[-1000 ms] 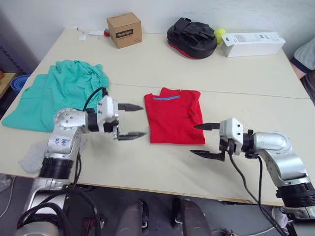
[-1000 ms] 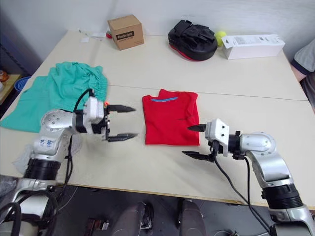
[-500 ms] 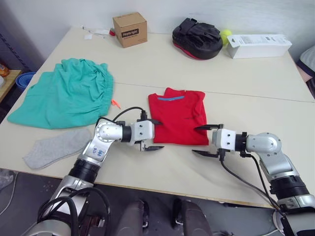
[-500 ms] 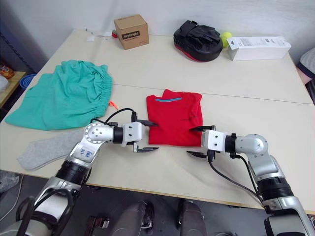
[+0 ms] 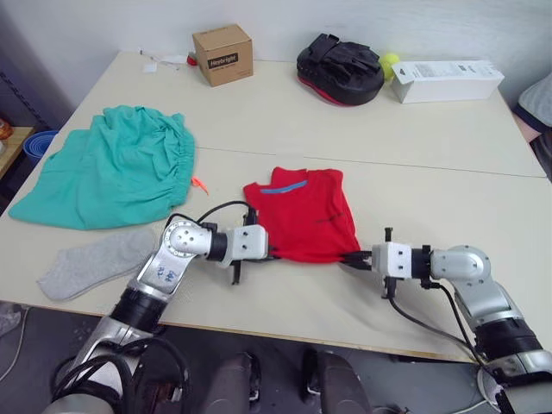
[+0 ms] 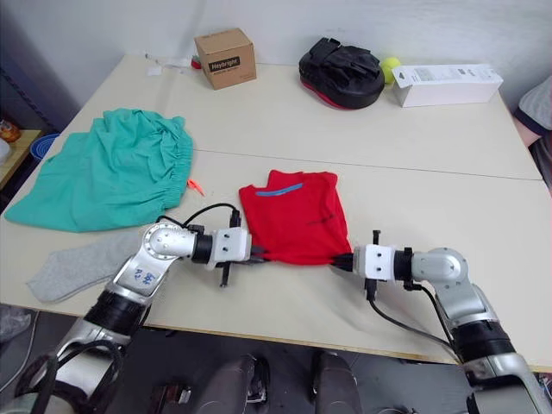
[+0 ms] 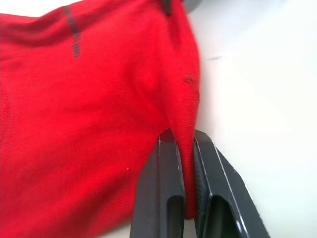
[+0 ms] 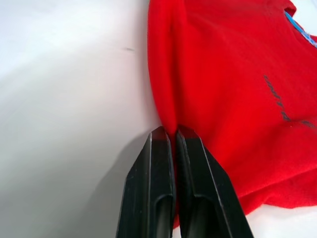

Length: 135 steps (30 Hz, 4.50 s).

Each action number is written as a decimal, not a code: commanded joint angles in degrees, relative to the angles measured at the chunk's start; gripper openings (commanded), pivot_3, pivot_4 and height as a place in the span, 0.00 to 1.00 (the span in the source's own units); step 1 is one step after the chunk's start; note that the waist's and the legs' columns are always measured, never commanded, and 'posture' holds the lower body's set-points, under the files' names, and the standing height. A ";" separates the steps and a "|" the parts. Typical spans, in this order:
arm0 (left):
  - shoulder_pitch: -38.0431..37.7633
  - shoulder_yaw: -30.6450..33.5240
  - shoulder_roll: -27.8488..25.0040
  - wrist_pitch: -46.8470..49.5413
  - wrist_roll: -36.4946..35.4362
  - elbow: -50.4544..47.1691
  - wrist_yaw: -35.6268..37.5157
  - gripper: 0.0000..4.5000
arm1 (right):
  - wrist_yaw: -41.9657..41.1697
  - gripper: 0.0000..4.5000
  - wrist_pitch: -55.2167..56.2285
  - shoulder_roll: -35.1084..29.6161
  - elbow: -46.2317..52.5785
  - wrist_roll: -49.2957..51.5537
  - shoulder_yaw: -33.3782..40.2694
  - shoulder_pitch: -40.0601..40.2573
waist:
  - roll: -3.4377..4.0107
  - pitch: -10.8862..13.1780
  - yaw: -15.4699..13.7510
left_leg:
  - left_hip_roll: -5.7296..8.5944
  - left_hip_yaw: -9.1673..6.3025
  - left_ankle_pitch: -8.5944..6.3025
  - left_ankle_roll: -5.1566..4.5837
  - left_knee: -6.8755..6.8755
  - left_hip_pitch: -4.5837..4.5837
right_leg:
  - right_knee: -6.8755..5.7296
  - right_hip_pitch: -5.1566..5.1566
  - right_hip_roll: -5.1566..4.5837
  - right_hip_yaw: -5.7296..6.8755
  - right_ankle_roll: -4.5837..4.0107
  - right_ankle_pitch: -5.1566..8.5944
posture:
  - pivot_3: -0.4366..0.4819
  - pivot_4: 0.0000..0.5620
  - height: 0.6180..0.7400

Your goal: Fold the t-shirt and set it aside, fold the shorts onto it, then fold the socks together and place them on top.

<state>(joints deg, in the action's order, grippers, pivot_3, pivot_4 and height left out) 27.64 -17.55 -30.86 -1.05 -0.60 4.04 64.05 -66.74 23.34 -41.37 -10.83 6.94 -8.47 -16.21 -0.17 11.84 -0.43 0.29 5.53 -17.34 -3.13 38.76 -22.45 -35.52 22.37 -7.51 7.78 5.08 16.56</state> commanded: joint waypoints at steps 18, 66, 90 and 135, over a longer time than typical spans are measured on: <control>-8.81 5.52 -14.10 5.22 -13.15 -14.59 10.99 0.33 | -3.67 0.54 -28.07 -11.44 32.55 19.95 5.78 22.39 | 0.06 0.03 -0.89 | -0.03 -0.01 -0.34 -0.01 -0.03 0.02 | 0.29 0.05 -0.05 -0.12 -0.04 0.02 | 0.48 0.27 1.00; 9.39 9.15 -2.31 38.81 -13.30 5.21 -12.48 0.59 | 9.25 0.79 -40.62 4.52 3.64 8.39 -0.37 -15.36 | 0.03 0.03 -0.57 | 0.03 0.07 -0.16 -0.15 0.32 -0.62 | -0.01 0.44 0.09 -0.02 0.14 -0.05 | 0.48 0.27 1.00; 13.17 10.14 1.35 27.45 -12.79 10.28 -8.25 0.00 | 8.94 0.01 -45.62 0.83 11.06 13.98 10.31 -8.77 | 0.02 0.03 -0.87 | 0.04 0.06 -0.15 -0.16 0.33 -0.63 | -0.02 0.43 0.08 -0.01 0.15 -0.06 | 0.48 0.27 1.00; 4.32 5.10 11.06 5.90 -9.58 5.23 -4.87 0.01 | 9.80 0.00 -27.76 6.63 21.69 10.91 7.22 10.66 | -0.01 -0.01 -1.08 | 0.08 0.07 -0.13 -0.24 0.34 -0.46 | 0.02 0.24 0.03 -0.05 0.22 -0.10 | 0.48 0.27 1.00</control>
<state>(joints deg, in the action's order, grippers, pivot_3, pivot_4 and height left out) 32.36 -11.50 -20.09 6.07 -11.59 10.34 60.48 -56.82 -9.28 -34.87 11.34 20.62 -0.80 -6.12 -0.19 11.83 -1.51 0.38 5.61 -17.47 -3.37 39.10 -22.92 -35.50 22.62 -7.47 7.73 5.32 16.45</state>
